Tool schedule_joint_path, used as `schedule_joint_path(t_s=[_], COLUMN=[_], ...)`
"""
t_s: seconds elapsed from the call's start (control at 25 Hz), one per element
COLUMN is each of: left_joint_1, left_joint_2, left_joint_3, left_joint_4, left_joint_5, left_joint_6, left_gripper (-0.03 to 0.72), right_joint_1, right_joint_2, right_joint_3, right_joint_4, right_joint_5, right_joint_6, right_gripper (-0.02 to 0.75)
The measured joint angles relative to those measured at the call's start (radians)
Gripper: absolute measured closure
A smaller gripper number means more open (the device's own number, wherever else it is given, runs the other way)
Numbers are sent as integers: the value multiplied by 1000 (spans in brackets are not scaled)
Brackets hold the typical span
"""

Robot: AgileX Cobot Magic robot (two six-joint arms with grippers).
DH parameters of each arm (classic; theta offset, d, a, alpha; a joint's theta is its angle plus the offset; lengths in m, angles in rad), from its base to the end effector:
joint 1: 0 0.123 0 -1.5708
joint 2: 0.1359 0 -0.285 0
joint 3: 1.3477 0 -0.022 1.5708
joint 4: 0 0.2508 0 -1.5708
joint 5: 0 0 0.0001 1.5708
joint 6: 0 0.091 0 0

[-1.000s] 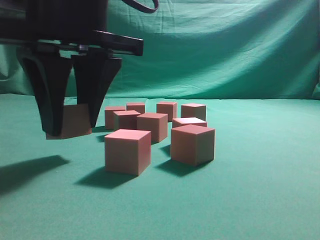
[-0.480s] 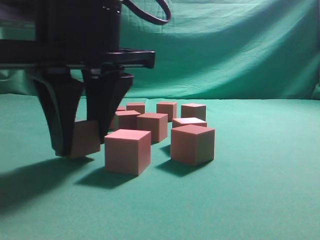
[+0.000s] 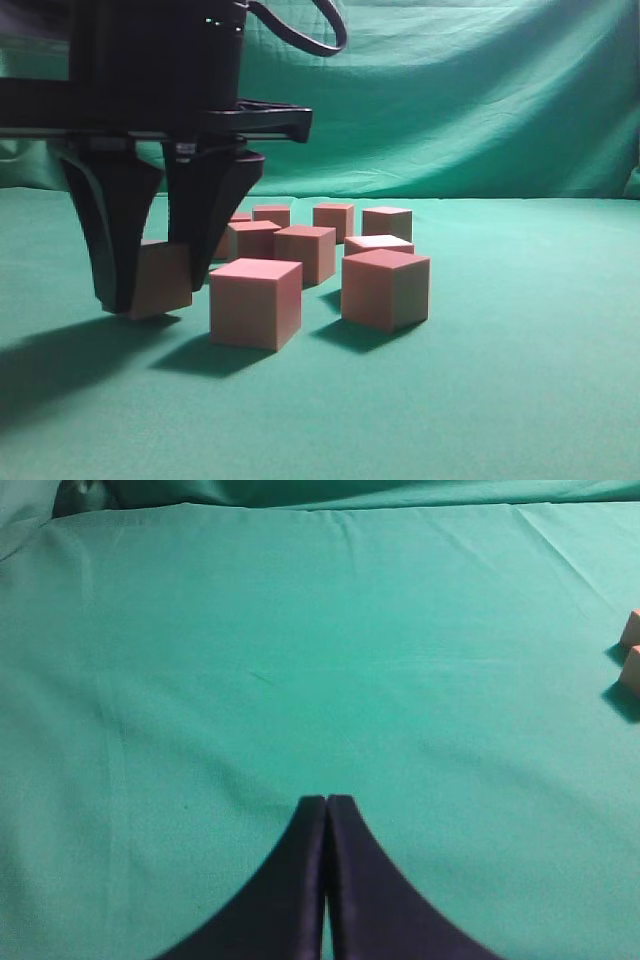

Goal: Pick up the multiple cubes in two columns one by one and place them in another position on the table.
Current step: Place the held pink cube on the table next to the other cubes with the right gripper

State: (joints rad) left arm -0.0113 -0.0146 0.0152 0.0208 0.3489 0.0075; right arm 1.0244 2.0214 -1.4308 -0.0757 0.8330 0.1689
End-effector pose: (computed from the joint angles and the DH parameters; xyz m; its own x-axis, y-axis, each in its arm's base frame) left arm 0.0529 0.0000 0.1774 -0.2590 0.0300 -0.9654 0.0114 0.9995 0.0280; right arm 0.2170 0.3469 0.1703 -0.6013 -0.7626 -0.2384 -0.7809 0.6240 -0.0266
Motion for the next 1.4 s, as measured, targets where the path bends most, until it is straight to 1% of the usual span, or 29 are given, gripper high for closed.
schedule_joint_path(t_s=[0.24, 1.04, 1.08, 1.16, 1.32, 1.36, 1.4], left_joint_1=[0, 0, 0, 0, 0, 0, 0], left_joint_2=[0, 0, 0, 0, 0, 0, 0], left_joint_3=[0, 0, 0, 0, 0, 0, 0], left_joint_4=[0, 0, 0, 0, 0, 0, 0], left_joint_5=[0, 0, 0, 0, 0, 0, 0], left_joint_6=[0, 0, 0, 0, 0, 0, 0], left_gripper=[688, 688, 688, 688, 688, 688, 688], right_joint_1=[0, 0, 0, 0, 0, 0, 0], right_joint_2=[0, 6, 9, 11, 11, 11, 11], right_joint_3=[0, 9, 9, 9, 9, 9, 9], right_joint_4=[-11, -18, -18, -17, -6, -4, -4], right_joint_5=[2, 6, 6, 6, 6, 6, 6], right_joint_6=[33, 29, 28, 28, -11, -15, -18], right_gripper=[473, 473, 421, 353, 181, 143, 123])
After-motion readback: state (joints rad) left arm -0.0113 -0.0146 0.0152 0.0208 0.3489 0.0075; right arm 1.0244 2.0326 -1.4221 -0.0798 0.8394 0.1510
